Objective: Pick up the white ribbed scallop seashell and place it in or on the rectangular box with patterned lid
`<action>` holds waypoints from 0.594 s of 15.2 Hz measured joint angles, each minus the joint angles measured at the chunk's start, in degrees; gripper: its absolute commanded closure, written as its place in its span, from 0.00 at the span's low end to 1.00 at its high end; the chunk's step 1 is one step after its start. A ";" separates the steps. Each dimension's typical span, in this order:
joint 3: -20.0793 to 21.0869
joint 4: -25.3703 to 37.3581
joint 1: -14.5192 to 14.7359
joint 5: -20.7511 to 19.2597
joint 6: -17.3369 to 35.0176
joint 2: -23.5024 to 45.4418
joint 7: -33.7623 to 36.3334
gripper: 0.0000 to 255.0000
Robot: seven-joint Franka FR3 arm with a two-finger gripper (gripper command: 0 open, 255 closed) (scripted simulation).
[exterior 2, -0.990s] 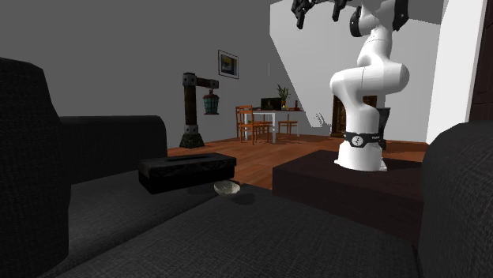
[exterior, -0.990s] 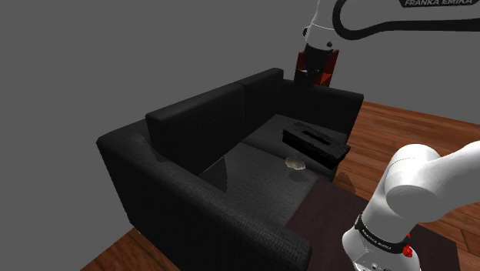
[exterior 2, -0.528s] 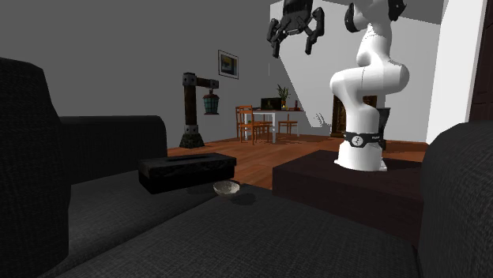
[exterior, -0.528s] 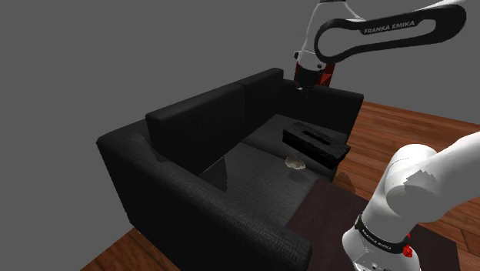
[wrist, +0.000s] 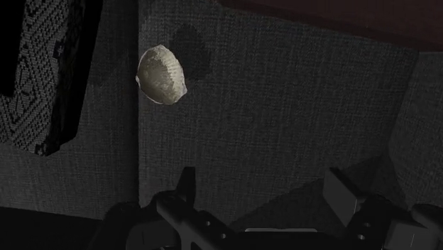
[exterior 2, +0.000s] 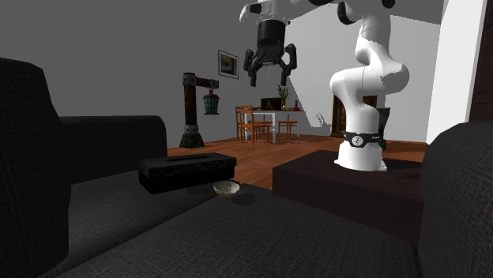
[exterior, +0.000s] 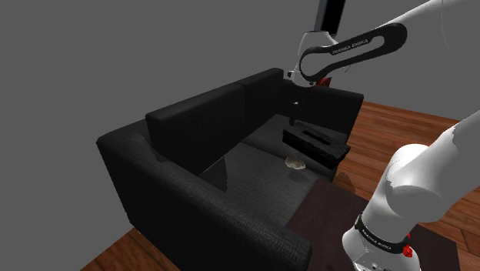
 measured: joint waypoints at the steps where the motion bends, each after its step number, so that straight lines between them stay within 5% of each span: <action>1: -1.32 0.70 0.29 0.42 1.62 2.76 -2.00 0.00; 9: -7.61 5.90 1.30 6.44 9.56 20.69 -17.62 0.00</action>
